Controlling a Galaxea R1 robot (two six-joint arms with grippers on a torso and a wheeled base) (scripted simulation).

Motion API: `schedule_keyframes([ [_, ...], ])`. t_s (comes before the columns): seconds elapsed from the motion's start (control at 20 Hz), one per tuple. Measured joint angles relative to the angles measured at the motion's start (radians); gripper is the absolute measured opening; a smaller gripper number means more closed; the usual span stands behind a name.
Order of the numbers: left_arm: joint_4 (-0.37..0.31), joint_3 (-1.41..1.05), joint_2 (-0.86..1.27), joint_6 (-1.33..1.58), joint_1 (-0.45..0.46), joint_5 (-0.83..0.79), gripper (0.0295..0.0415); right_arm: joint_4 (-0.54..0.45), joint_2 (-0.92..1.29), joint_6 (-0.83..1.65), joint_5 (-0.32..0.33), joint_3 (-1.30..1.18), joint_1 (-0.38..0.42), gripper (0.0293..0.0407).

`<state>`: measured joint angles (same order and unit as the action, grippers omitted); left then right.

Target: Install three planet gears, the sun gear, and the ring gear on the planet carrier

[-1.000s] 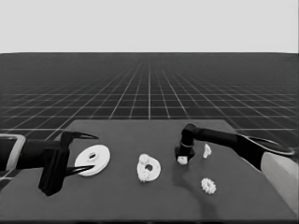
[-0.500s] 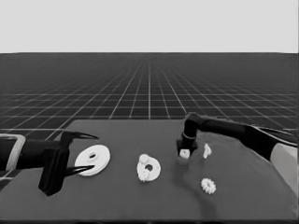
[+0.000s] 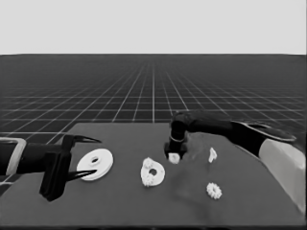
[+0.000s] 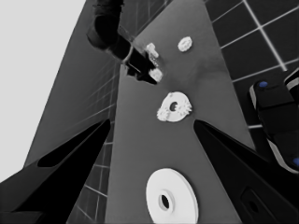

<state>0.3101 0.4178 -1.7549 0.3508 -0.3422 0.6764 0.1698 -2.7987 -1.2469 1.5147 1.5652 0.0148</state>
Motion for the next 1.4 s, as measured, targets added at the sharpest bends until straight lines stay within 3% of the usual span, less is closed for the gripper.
schedule_keyframes([
  [0.4,0.000,0.000,0.000,0.000,0.000,0.000,0.0385,0.007,-0.137,-0.085,0.014,0.044,-0.005,0.0312],
  [0.55,0.000,0.000,0.000,0.000,0.000,0.000,0.0385,0.123,-0.159,-0.041,-0.028,0.119,-0.129,0.0312],
  [0.9,0.000,0.000,0.000,0.000,0.000,0.000,0.0385,0.149,-0.168,-0.025,-0.043,0.148,-0.157,0.0312],
  [1.0,0.000,0.000,0.000,0.000,0.000,0.000,0.0385,0.150,-0.168,-0.025,-0.044,0.148,-0.157,0.0372],
  [1.05,0.000,0.000,0.000,0.000,0.000,0.000,0.0385,0.150,-0.168,-0.025,-0.044,0.148,-0.157,0.0381],
  [1.4,0.000,0.000,0.000,0.000,0.000,0.000,0.0385,0.150,-0.168,-0.025,-0.044,0.149,-0.157,0.0385],
])
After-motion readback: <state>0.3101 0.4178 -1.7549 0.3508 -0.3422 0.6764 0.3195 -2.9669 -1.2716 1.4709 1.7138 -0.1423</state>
